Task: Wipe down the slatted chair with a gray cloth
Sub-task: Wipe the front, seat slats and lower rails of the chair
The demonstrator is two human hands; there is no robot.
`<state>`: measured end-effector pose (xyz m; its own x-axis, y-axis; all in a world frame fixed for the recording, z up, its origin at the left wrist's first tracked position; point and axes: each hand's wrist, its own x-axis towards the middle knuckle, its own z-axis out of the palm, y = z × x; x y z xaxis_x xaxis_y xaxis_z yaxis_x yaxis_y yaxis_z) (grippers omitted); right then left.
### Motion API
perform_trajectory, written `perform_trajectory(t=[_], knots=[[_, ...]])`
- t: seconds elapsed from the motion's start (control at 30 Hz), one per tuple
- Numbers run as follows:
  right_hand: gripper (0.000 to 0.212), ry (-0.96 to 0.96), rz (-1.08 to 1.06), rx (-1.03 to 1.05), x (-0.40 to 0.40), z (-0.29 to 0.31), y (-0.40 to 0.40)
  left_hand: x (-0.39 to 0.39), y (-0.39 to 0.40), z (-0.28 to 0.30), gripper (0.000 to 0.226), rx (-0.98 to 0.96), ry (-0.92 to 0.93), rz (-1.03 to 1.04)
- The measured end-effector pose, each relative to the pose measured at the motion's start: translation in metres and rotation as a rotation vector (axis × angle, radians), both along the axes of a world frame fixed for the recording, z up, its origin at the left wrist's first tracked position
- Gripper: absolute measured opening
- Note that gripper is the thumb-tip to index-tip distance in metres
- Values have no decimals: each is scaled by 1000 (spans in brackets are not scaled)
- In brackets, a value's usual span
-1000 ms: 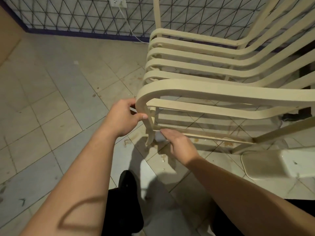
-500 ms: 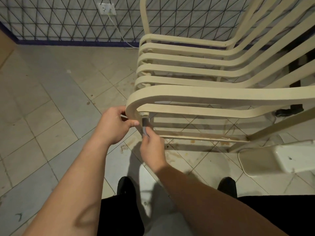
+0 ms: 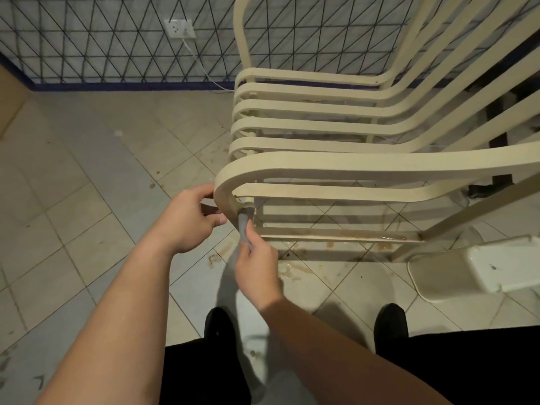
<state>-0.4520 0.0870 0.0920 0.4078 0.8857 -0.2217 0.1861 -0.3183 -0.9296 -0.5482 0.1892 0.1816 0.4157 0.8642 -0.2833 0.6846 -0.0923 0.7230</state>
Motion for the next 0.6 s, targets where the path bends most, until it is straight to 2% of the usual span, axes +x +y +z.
perform_trajectory(t=[0.07,0.13,0.23,0.3,0.4,0.5,0.53,0.6], knots=[[50,-4,-12,1,7,11,6,-3,-1,5,46,37,-50,16],[44,-38,-11,100,5,35,12,-4,-2,9,47,77,-70,25],[25,93,-66,244,2,59,17,-1,-3,10,48,108,-49,28],[27,107,-40,287,8,55,13,1,-5,11,49,116,-49,40],[44,-126,156,144,24,22,8,1,-6,10,51,120,-42,55],[59,-328,372,-188,55,-21,4,1,-6,8,49,102,-26,57],[61,-374,371,-273,66,-29,-1,1,-6,8,48,93,-30,49],[57,-345,214,-307,84,-37,-15,1,-6,8,44,73,-51,35]])
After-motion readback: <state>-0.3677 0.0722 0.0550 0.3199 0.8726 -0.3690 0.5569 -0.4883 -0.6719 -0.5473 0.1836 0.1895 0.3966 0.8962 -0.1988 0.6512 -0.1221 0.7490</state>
